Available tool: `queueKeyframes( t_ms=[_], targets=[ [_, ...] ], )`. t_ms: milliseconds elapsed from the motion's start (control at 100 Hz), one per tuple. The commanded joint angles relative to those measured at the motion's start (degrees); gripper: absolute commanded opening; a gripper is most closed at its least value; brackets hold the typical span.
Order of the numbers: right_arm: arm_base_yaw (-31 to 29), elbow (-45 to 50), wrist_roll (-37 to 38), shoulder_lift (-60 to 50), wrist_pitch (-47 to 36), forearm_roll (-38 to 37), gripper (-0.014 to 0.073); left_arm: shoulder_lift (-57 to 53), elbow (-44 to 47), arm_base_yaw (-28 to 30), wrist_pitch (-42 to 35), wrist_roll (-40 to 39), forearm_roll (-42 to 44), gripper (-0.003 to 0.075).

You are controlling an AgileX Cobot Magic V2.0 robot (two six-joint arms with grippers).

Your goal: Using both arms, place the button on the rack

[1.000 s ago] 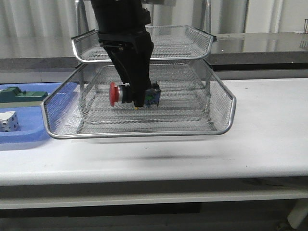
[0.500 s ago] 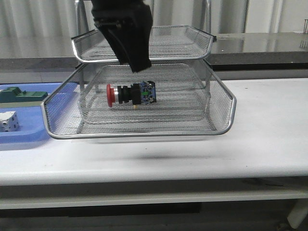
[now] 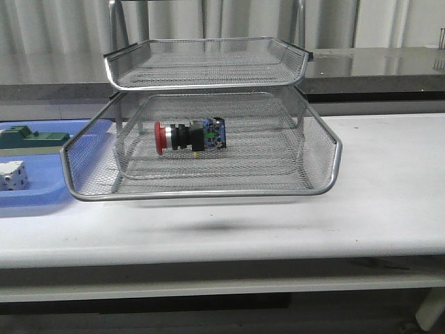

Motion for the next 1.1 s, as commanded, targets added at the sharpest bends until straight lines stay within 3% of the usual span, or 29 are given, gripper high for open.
queueKeyframes(
  t_ms=[0, 350, 640, 1090],
  targets=[
    [0.0, -1.9, 0.1, 0.4, -3.9, 0.1, -0.0071, -7.6, 4.2, 2.9, -7.2, -2.0, -0.6, 0.0375],
    [0.0, -1.9, 0.1, 0.4, -3.9, 0.1, -0.0071, -30.5, 33.7, 10.7, -28.6, -5.6, -0.6, 0.0375],
    [0.0, -1.9, 0.1, 0.4, -3.9, 0.1, -0.0071, -48.5, 56.9, 12.4, -46.1, -9.2, -0.9, 0.0375],
    [0.0, -1.9, 0.1, 0.4, -3.9, 0.1, -0.0071, -70.1, 77.2, 12.4, -57.0, -9.4, -1.0, 0.0375]
  ],
)
